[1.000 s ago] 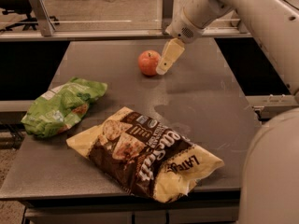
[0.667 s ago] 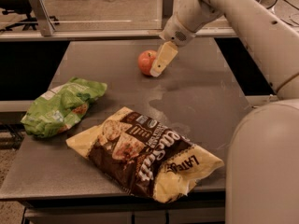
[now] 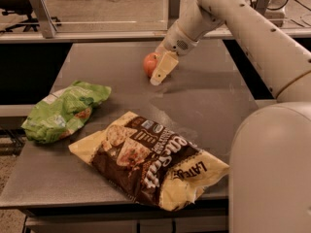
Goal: Move apple near brown chip bag
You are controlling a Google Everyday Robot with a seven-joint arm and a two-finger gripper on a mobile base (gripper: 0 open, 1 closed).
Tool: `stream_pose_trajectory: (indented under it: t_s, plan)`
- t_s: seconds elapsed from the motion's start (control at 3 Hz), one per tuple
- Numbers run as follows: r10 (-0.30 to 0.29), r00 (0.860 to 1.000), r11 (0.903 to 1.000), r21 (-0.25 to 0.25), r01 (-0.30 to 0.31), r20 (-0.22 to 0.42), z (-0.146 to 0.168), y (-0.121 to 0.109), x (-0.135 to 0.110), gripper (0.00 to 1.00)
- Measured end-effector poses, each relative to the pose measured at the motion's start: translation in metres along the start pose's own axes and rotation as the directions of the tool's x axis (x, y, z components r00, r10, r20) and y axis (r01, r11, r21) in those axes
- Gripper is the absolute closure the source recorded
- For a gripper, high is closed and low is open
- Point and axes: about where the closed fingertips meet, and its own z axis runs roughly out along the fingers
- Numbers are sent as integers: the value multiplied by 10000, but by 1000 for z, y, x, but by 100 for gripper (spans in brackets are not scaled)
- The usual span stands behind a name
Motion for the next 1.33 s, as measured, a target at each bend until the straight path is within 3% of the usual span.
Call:
stream_pose_trajectory:
  t_s: [1.0, 1.33]
  plan:
    - [-4, 10000, 9999, -119, 4, -3, 10, 0, -1, 88]
    - [-202, 9996, 9994, -281, 208, 202, -6, 13, -4, 100]
